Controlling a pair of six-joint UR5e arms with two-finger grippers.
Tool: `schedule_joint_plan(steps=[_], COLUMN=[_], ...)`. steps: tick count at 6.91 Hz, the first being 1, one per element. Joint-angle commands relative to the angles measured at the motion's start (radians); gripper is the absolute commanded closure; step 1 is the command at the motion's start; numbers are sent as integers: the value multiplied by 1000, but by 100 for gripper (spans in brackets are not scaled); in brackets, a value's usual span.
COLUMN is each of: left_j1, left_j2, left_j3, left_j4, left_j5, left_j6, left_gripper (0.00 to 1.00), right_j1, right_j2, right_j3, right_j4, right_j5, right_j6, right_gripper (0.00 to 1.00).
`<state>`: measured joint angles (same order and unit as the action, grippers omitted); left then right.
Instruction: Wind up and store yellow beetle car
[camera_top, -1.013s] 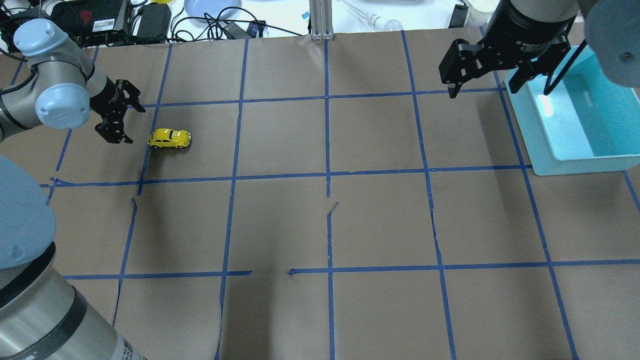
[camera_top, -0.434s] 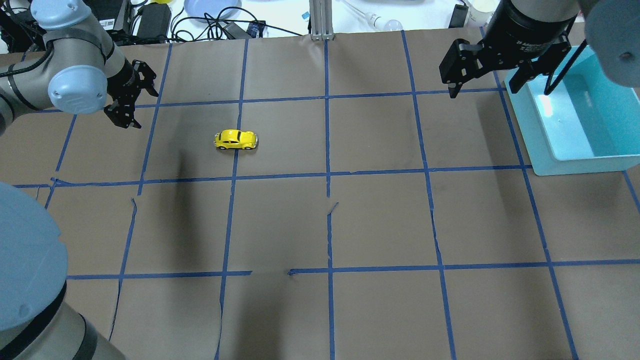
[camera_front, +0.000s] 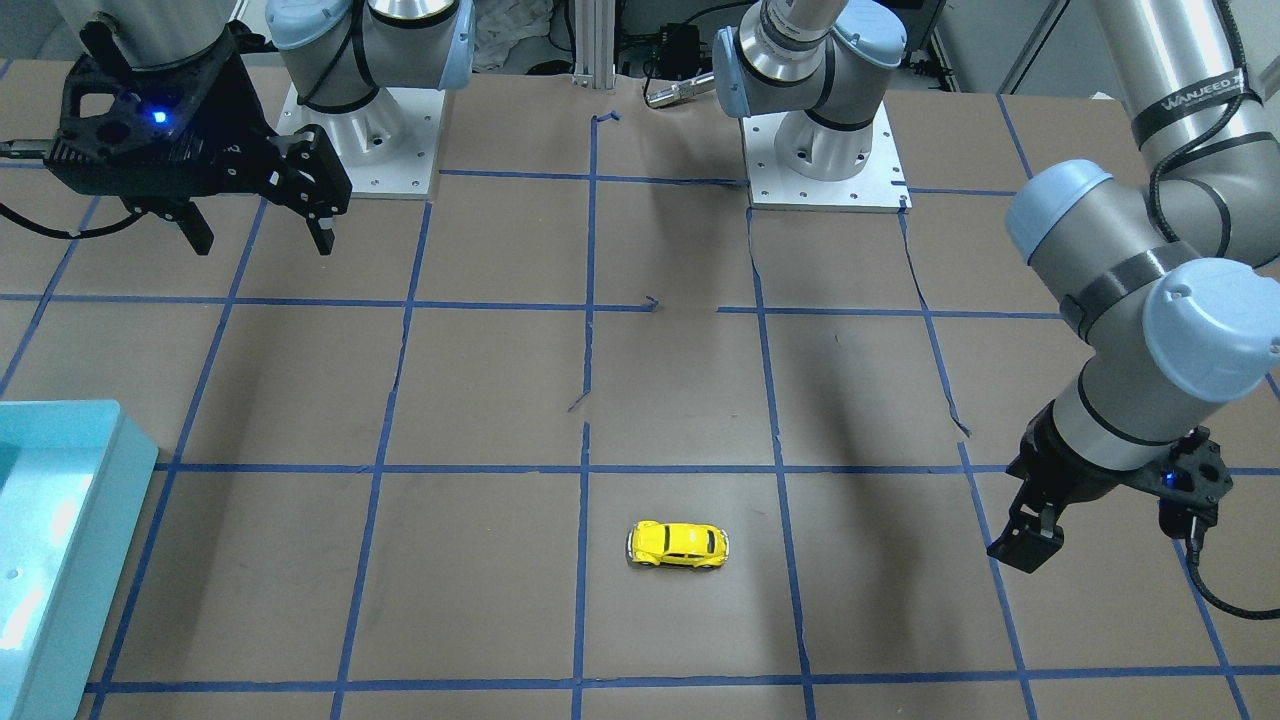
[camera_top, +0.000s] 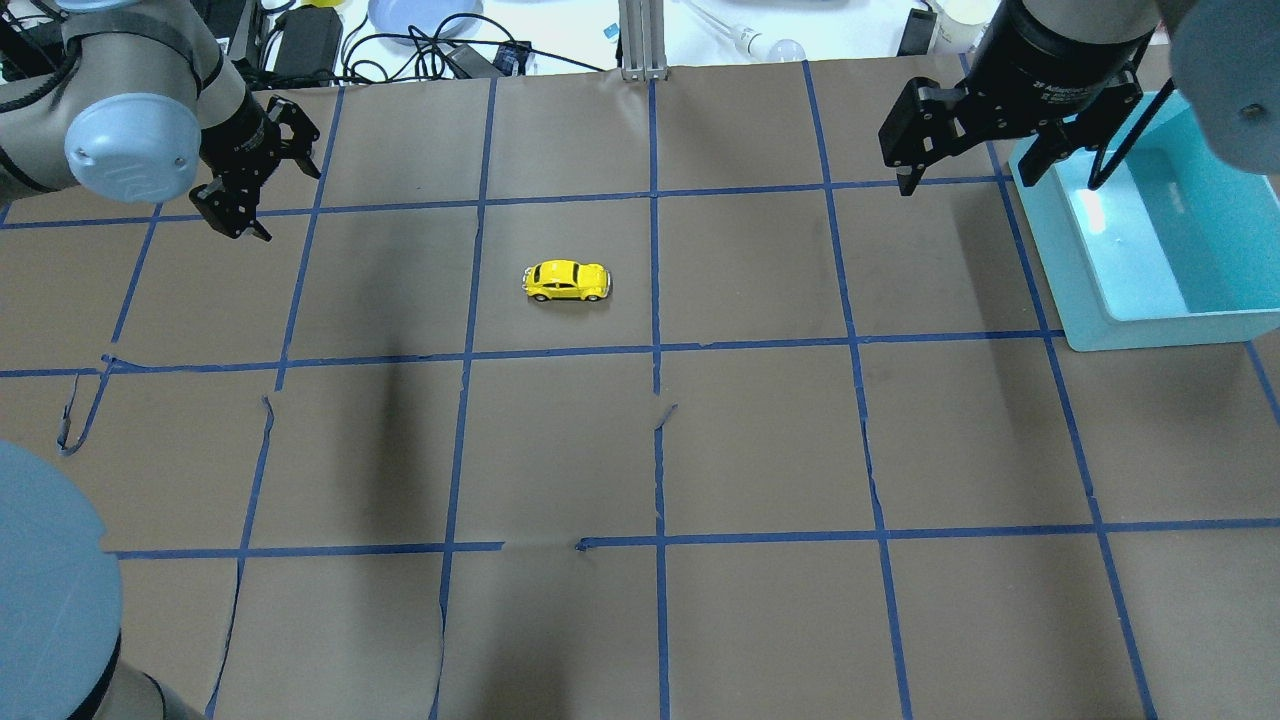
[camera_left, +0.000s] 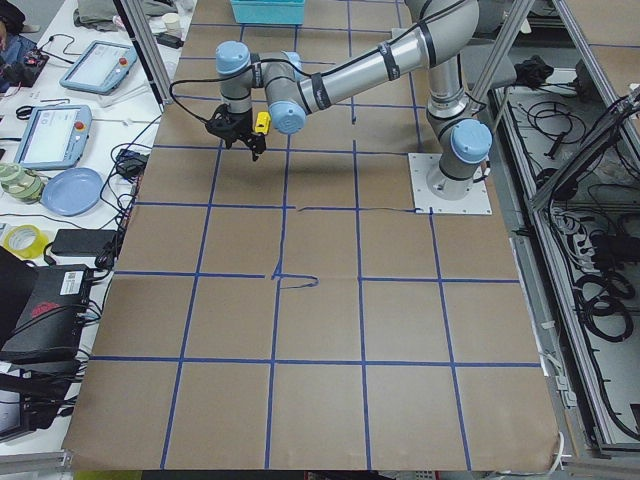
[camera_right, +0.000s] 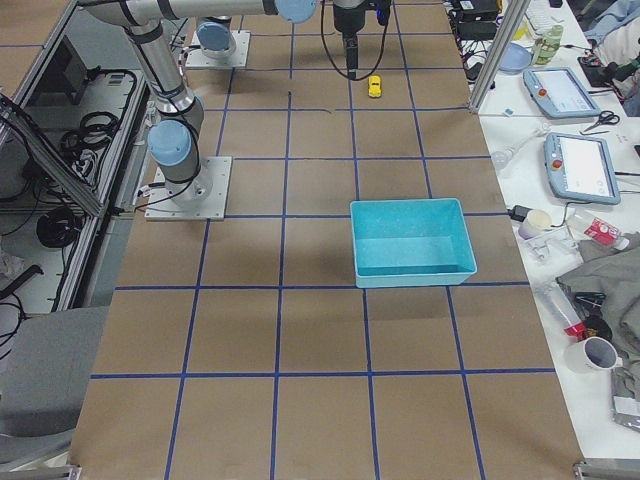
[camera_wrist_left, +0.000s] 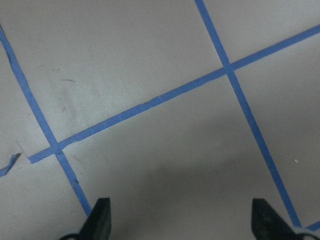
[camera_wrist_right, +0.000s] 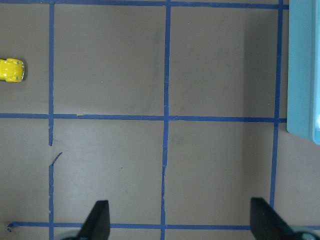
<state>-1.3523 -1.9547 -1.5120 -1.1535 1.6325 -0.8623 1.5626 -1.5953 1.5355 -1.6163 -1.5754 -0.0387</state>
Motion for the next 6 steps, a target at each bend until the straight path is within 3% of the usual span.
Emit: schedule_joint_plan(steps=[1,6], left_j1=[-4,1], left_j2=[51,190], left_j3=[10,108], left_j4=[-58,-326], left_j5=[0,0], left_j6=[105,646], left_gripper=[1,0], right_j1=[-1,14], right_j2=[0,21], right_j3=[0,-14], right_j4=[0,48], right_j5=[0,17], right_j6=[-1,5], right_gripper=[0,0])
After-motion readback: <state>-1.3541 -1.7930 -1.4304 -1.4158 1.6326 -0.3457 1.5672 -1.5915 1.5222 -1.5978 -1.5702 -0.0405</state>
